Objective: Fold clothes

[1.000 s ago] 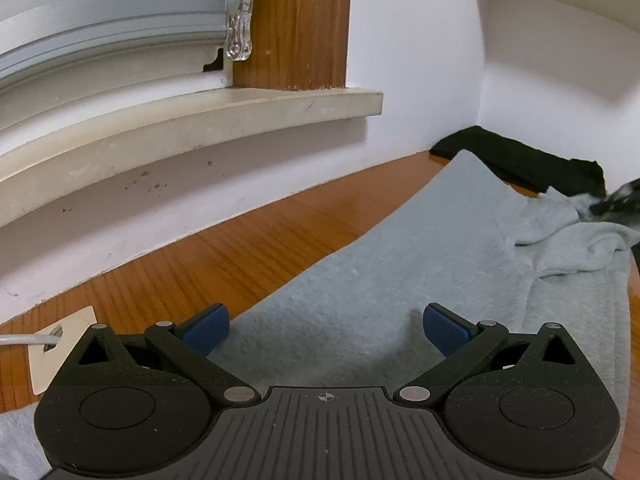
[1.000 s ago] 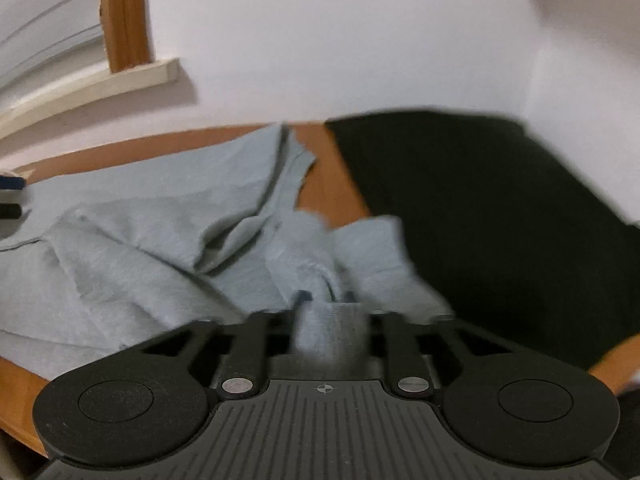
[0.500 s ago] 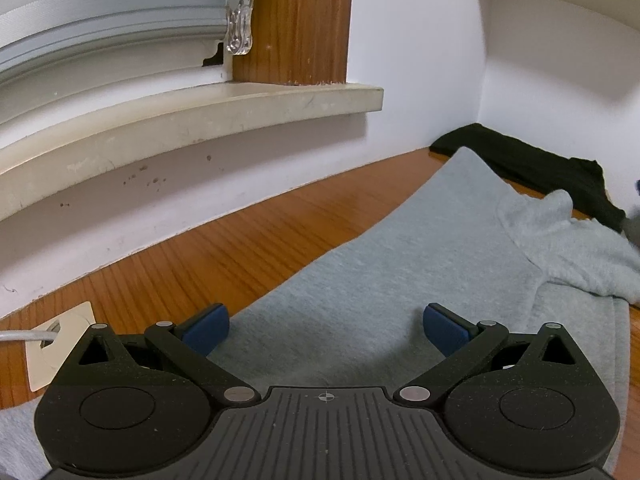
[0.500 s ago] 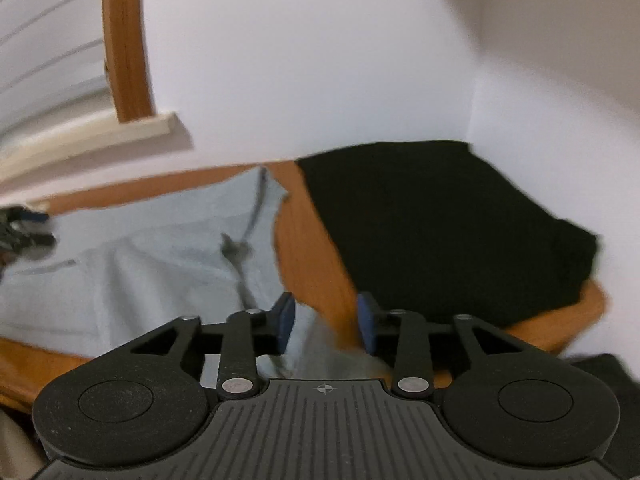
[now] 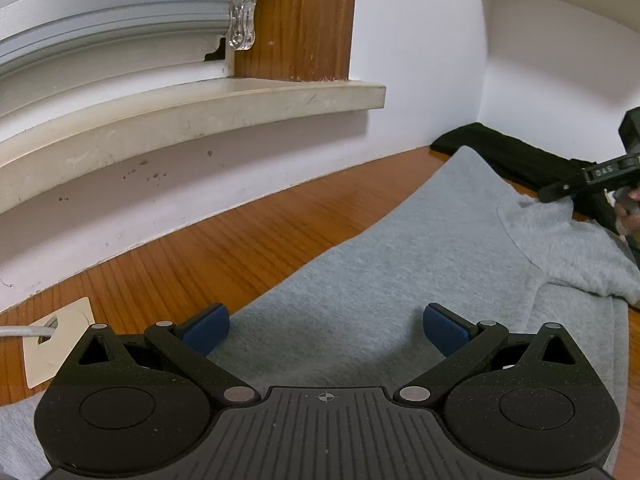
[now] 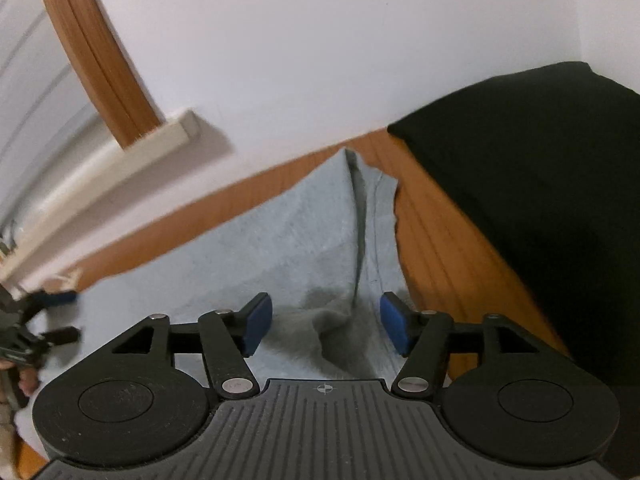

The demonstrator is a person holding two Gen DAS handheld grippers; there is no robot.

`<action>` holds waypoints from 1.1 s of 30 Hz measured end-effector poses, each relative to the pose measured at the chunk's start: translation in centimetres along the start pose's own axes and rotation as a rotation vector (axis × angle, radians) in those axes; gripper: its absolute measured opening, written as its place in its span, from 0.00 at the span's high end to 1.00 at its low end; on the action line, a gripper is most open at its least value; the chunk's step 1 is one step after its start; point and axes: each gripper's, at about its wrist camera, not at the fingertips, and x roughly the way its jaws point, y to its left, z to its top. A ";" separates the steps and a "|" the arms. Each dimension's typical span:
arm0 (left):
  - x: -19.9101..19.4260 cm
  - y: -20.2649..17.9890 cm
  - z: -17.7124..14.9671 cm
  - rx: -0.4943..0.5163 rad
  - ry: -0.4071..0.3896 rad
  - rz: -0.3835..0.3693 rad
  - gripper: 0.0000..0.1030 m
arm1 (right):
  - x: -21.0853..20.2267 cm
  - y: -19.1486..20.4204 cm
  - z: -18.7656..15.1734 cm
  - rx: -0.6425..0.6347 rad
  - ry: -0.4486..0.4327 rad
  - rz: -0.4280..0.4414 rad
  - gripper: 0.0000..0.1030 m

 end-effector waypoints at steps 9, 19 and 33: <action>0.0 0.0 0.0 0.000 -0.004 0.004 0.00 | 0.9 1.9 1.1 -0.115 -0.148 -0.114 0.98; 0.0 -0.1 0.1 -0.001 0.002 0.006 0.00 | 3.3 2.4 2.9 -0.145 -0.139 -0.177 0.51; -0.3 -0.1 -0.1 0.002 -0.019 0.005 0.00 | 8.7 3.7 6.3 -0.260 -0.136 -0.258 0.98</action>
